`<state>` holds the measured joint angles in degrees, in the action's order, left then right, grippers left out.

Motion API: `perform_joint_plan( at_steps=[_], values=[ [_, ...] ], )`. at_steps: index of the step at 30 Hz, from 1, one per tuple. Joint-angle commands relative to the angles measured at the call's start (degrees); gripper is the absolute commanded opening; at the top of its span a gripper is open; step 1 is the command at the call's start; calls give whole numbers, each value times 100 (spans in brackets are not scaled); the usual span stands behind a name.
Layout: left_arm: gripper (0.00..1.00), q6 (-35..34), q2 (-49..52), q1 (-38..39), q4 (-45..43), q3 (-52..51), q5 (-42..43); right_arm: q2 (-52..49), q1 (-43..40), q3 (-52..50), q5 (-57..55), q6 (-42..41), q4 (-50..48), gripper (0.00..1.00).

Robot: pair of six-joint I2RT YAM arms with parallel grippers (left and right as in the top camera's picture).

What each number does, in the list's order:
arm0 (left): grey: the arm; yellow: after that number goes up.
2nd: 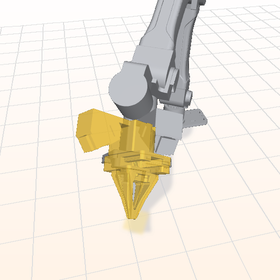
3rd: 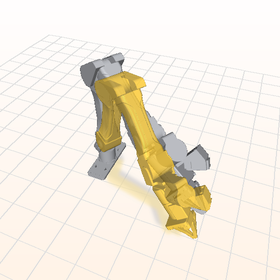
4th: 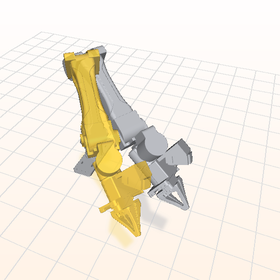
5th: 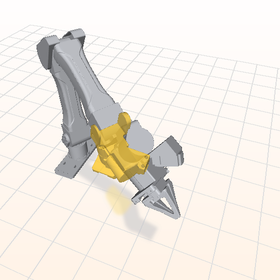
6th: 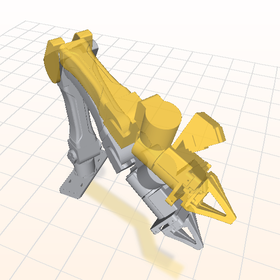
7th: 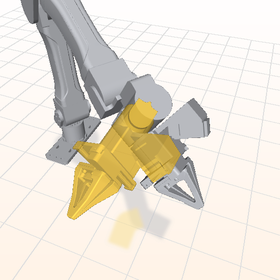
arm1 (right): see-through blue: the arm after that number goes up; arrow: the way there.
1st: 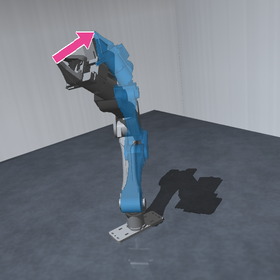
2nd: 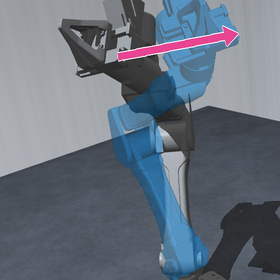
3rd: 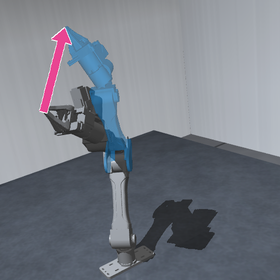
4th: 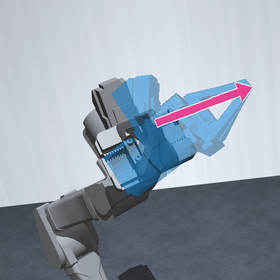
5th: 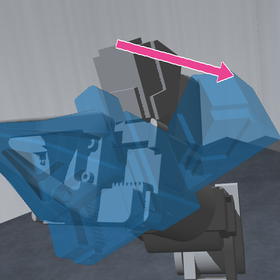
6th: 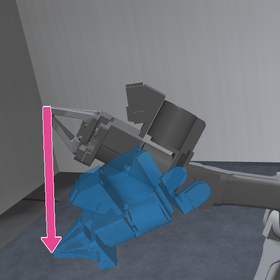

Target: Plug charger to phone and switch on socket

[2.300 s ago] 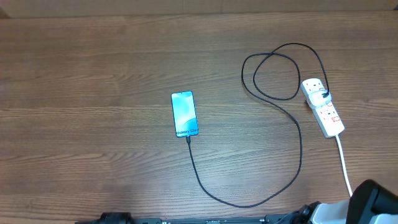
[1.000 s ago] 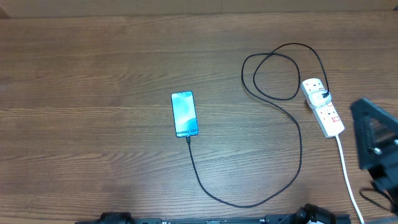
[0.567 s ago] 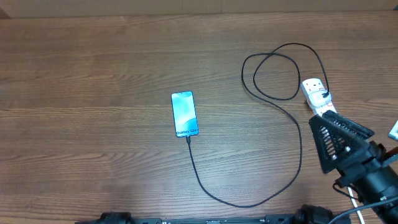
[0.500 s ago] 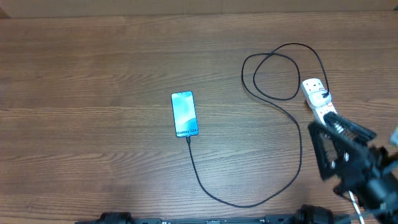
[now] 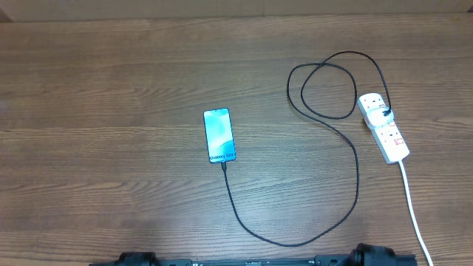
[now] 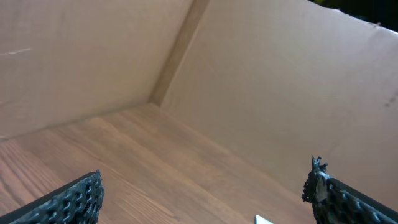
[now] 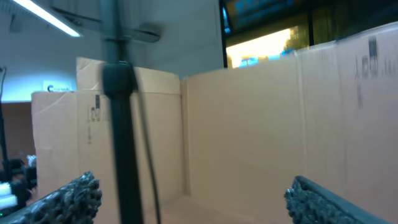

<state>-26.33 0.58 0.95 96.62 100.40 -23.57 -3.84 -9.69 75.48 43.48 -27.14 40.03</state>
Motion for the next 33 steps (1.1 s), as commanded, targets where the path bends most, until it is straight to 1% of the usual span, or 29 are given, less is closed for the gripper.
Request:
perform_joint_plan(
  at_steps=[1,3,7,11,15,19,23,25,30,33],
  values=[
    [99,-162,-26,-66,-201,-57,212,33,44,319,-39,66,13,100],
    [100,-280,-26,-66,-424,-111,225,35,72,479,-39,66,59,100],
    [99,-879,-26,-68,-977,-334,223,59,149,789,-42,68,334,100],
    [99,-925,-26,-68,-1482,-723,227,223,205,988,-42,111,337,100],
    [99,-925,-26,-66,-1862,-1187,238,284,337,1222,-44,511,330,100],
    [99,-925,-26,-68,-2911,-2100,269,284,444,1478,-46,859,118,100],
    [100,-922,-26,-68,-4052,-3165,356,282,444,1512,-57,1165,-151,100],
    [100,-927,-26,-68,-4568,-3742,428,282,444,1512,-101,1471,-341,100],
    [100,-925,-26,-66,-5796,-5112,719,282,444,1451,-415,2299,-719,100],
    [100,-927,-26,-66,-6439,-5838,824,282,437,1307,-710,2404,-874,100]
  ],
)
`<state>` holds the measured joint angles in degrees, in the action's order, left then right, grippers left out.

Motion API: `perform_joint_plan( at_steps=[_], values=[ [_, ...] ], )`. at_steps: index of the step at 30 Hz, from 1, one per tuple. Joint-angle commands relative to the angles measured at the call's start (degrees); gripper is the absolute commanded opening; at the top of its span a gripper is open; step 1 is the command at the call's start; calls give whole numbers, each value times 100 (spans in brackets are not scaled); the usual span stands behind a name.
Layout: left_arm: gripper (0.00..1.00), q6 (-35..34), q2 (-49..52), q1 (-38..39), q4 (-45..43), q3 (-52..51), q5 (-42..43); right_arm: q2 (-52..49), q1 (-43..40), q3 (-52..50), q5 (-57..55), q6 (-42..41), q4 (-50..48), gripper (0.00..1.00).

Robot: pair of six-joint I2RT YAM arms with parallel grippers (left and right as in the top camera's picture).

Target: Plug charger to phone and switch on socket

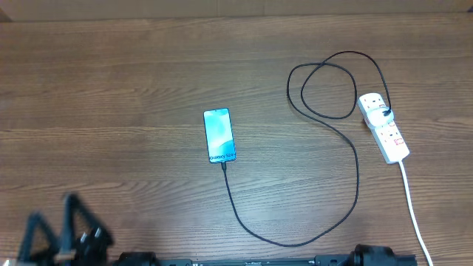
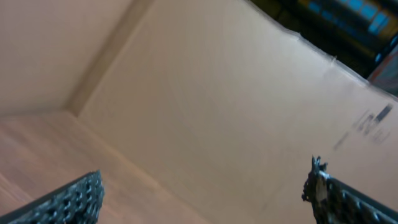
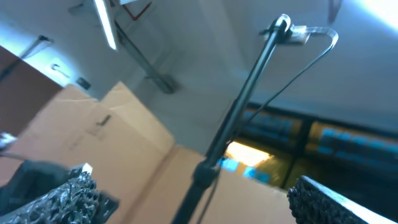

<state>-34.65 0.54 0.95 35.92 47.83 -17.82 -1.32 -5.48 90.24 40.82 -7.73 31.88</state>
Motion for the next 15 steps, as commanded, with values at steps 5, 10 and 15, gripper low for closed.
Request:
perform_joint_plan(
  at_steps=[5,10,15],
  values=[
    [100,-144,-22,-66,-1207,-1519,243,31,15,-649,-1016,461,-166,100],
    [100,-157,-22,-68,-1521,-2065,221,31,15,-1572,-1036,461,-186,100],
    [100,-157,-22,-68,-1521,-2465,170,26,15,-2798,-1036,459,-343,100]
  ],
)
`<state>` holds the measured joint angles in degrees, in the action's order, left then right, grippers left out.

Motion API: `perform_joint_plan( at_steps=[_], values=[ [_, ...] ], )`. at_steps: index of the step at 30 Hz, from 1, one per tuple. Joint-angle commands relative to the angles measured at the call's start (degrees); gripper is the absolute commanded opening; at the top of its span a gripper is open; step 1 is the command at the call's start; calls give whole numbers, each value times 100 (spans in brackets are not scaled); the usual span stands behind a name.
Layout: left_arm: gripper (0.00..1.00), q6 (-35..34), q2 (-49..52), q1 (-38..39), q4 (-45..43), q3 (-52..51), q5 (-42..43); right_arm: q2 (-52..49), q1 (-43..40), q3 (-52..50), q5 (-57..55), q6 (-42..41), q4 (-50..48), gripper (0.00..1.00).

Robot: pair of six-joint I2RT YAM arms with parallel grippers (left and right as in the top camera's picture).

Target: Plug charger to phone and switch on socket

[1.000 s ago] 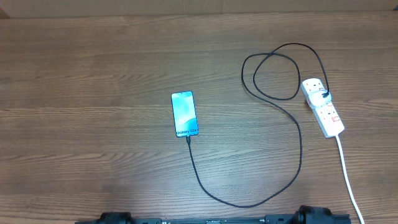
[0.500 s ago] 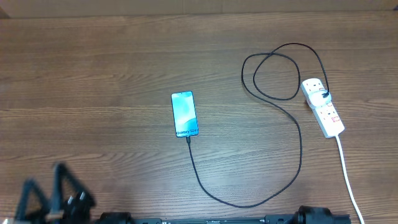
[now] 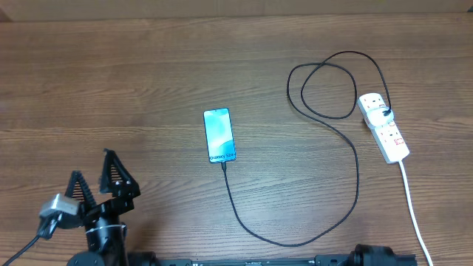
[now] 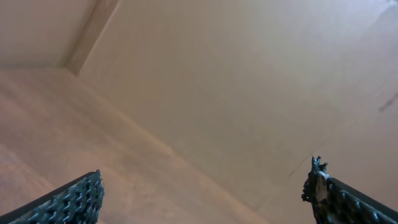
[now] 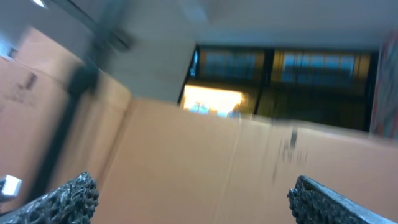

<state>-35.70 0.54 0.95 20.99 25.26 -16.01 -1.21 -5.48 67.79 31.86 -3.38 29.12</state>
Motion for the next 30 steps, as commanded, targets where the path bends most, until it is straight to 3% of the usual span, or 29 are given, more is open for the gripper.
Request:
perform_joint_plan(
  at_steps=[1,16,23,30],
  values=[
    [99,-52,-22,-68,-28,-267,-9,15,15,-831,-142,24,-136,100],
    [100,-52,-22,-66,267,-433,0,13,15,-4297,-341,26,-1196,100],
    [99,-52,-22,-66,1036,-433,0,13,15,-5230,-1113,24,-1353,100],
    [100,-50,-22,-66,2465,-433,0,13,15,-5700,-1596,26,-1762,100]
  ],
)
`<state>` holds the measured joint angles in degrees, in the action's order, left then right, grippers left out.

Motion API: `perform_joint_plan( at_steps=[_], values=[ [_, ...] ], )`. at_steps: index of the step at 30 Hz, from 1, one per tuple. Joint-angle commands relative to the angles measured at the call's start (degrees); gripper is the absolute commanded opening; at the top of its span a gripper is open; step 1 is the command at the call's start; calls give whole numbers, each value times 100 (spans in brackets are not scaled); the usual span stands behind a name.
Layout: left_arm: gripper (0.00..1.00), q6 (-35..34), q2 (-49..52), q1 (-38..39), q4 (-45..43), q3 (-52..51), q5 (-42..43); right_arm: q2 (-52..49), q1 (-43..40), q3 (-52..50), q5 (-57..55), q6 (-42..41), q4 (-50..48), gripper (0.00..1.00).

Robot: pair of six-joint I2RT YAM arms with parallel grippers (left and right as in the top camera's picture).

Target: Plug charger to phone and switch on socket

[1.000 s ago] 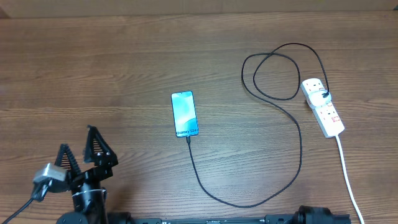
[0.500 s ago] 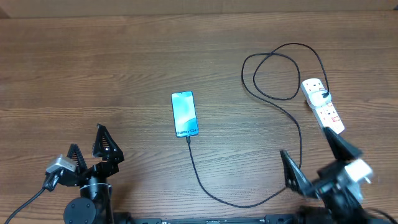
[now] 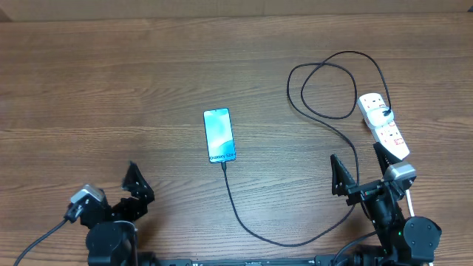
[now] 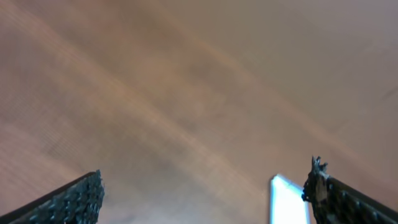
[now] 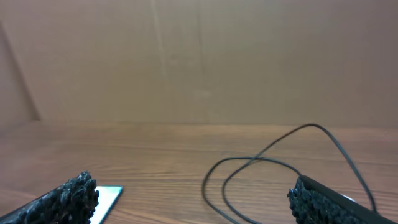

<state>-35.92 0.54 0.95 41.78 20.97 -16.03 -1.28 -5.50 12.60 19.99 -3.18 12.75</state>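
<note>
The phone (image 3: 219, 135) lies face up mid-table with its screen lit. A black charger cable (image 3: 357, 185) has one end at the phone's near edge, curves along the front, loops at the back right and ends at a plug in the white socket strip (image 3: 384, 127). My left gripper (image 3: 129, 193) stands open at the front left, well short of the phone. My right gripper (image 3: 360, 164) is open at the front right, near the cable and just in front of the strip. The left wrist view is blurred, with a phone (image 4: 287, 202) sliver beside the right finger. The right wrist view shows the phone (image 5: 106, 199) and cable loop (image 5: 273, 180).
Brown cardboard walls (image 5: 199, 62) enclose the wooden table (image 3: 111, 89) at the back and sides. The strip's white lead (image 3: 414, 214) runs to the front right edge, close beside my right arm.
My right arm has come into the overhead view at the front right. The left gripper sits slightly further right and lower. Both wrist cameras now look down at the table instead of the cardboard walls.
At first no arm showed overhead, and phone, cable and strip lay as now. Then my left arm appeared blurred at the front left corner, then stood clear with its fingers apart. Now both grippers are over the table's front, open. Phone, cable and strip have not moved.
</note>
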Motion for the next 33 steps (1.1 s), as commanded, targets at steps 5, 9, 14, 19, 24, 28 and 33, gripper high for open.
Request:
perform_joint_plan(
  at_steps=[5,9,14,19,24,28,33],
  values=[
    [100,-28,-22,-66,1569,-4,2,20,17,-605,-476,4,-654,100],
    [100,-28,-22,-66,2068,-4,2,20,17,-914,-483,7,-833,100],
    [99,-28,-22,-66,2100,-4,2,17,17,-1215,-520,2,-1064,100],
    [99,-28,-22,-66,2100,-4,2,13,17,-1215,-586,2,-1008,100],
    [99,-28,-22,-66,2100,-4,2,-59,17,-1215,-584,2,-929,100],
    [100,-28,-22,-66,2100,-4,2,-61,17,-1215,-584,4,-929,100],
    [99,-28,-22,-66,2100,-4,2,-61,17,-1215,-584,4,-929,100]
  ],
)
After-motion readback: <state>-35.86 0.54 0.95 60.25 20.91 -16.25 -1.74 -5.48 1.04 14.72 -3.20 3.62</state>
